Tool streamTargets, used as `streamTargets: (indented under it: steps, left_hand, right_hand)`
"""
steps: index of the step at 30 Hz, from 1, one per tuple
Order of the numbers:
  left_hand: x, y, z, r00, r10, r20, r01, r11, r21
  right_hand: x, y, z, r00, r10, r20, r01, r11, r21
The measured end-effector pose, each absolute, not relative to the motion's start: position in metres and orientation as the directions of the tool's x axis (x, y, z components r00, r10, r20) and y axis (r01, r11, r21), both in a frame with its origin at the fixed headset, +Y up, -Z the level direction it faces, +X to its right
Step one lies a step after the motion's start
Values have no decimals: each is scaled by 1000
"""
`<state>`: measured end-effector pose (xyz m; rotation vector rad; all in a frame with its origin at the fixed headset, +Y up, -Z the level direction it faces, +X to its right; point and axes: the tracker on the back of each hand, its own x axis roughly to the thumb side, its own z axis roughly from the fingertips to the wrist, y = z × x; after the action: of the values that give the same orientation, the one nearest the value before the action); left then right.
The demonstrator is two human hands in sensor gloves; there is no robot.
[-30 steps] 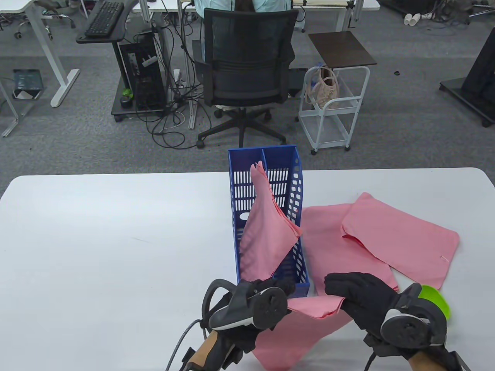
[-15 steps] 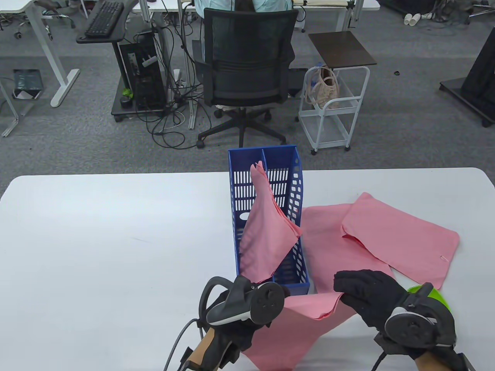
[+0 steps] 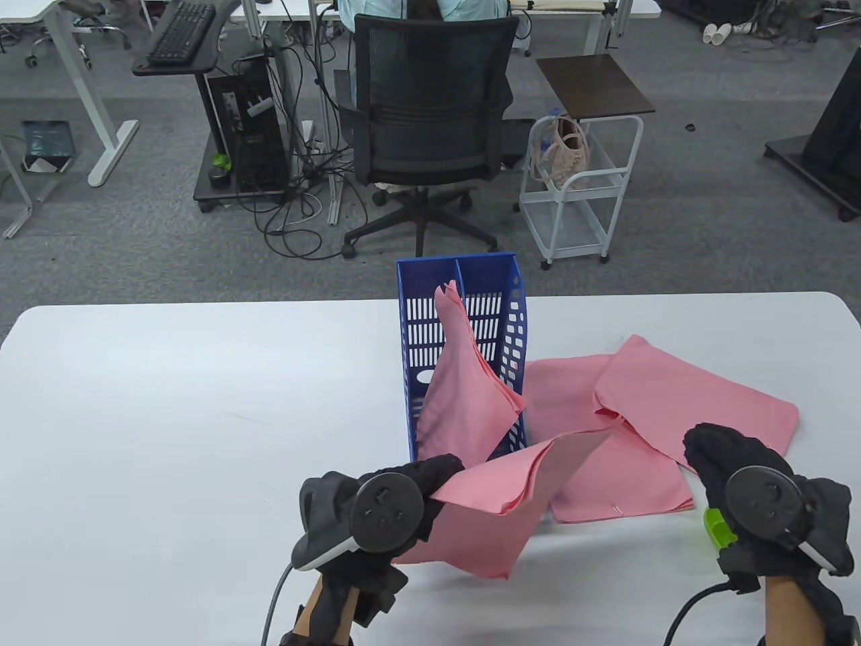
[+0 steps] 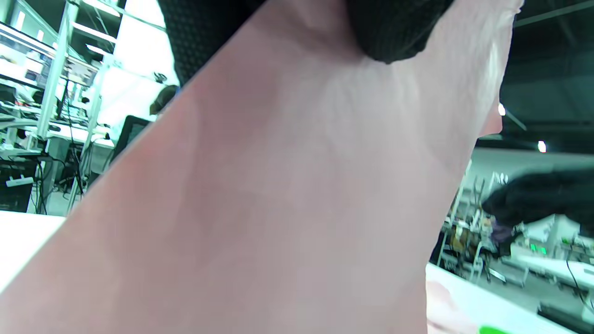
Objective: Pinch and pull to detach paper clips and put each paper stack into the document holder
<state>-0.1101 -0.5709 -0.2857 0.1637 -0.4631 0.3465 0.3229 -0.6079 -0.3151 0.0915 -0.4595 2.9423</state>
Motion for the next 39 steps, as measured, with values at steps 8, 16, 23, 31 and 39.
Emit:
streamTargets:
  steps: [8, 16, 23, 31, 39]
  left_hand:
    - [-144, -556, -277, 828, 370, 421, -473, 864, 172]
    - [-165, -547, -266, 839, 385, 384, -490, 841, 228]
    - [-170, -541, -258, 873, 352, 338, -446, 856, 262]
    - [-150, -501, -244, 959, 193, 207, -257, 902, 347]
    - [-108, -487, -246, 997, 77, -3, -65, 859, 508]
  right_hand:
    - [370, -670, -357, -970, 17, -244, -65, -979, 193]
    - [390, -701, -363, -934, -69, -352, -65, -932, 357]
    - [385, -690, -360, -946, -22, -325, -72, -958, 276]
    - [384, -670, -351, -955, 54, -291, -106, -980, 167]
    - [380, -659, -348, -962, 84, -258, -116, -987, 111]
